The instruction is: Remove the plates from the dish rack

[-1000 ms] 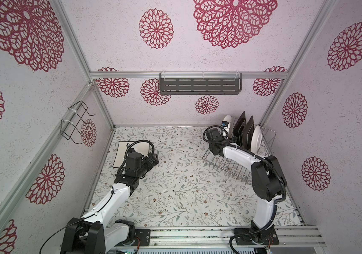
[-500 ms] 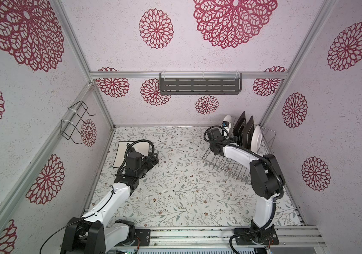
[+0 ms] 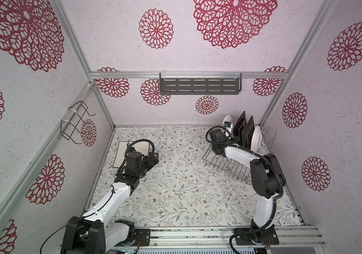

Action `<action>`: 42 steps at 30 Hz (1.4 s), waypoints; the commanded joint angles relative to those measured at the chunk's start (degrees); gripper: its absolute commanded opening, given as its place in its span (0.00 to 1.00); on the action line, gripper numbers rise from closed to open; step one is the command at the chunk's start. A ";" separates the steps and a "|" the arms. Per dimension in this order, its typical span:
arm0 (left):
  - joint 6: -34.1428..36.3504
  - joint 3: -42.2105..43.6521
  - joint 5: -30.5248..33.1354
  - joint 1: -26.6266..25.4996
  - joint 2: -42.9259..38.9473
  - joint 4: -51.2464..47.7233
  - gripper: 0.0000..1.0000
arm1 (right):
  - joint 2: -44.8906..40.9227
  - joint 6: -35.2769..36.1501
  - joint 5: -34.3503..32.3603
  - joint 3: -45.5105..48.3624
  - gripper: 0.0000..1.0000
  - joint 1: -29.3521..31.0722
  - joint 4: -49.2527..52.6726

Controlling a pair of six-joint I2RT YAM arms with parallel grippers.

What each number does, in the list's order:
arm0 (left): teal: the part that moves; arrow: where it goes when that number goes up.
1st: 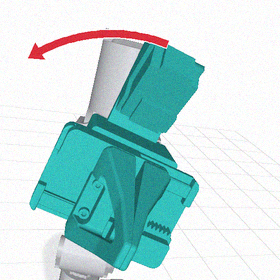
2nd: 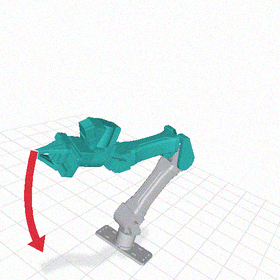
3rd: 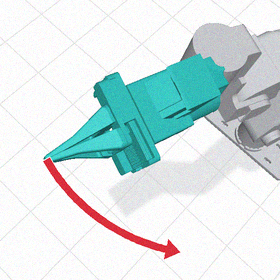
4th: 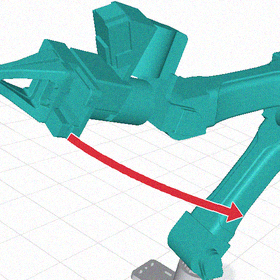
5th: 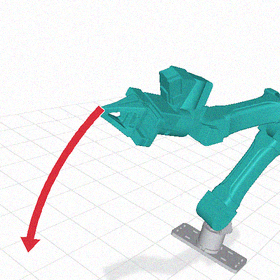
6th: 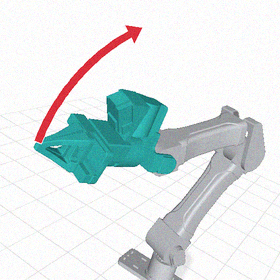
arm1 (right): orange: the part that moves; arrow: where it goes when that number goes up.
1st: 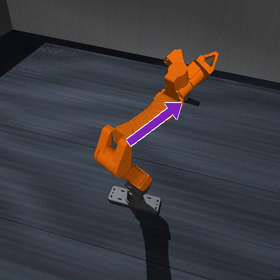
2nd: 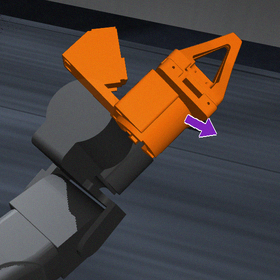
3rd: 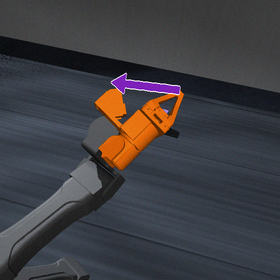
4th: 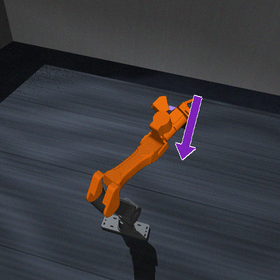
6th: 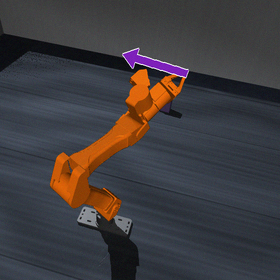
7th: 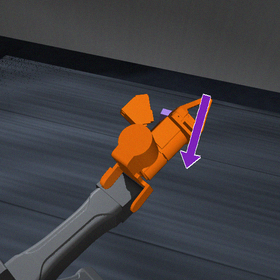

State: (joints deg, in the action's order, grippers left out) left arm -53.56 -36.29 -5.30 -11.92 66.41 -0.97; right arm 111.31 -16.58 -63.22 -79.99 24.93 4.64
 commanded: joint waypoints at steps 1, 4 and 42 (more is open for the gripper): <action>1.00 -1.89 0.11 -0.56 0.12 1.06 0.96 | -0.45 1.40 -2.12 -0.40 0.64 -1.01 -2.54; 1.00 -1.95 0.01 -0.56 0.21 1.06 0.96 | -0.51 2.25 -2.37 0.16 0.63 -1.37 -4.06; 0.61 -2.99 0.64 -0.80 -0.80 -0.52 0.97 | 3.40 12.84 -4.75 3.08 0.46 -4.00 -20.09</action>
State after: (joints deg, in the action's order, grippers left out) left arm -53.56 -38.54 -5.26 -11.99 66.37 -1.45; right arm 114.59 -4.95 -64.90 -76.55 21.26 -13.02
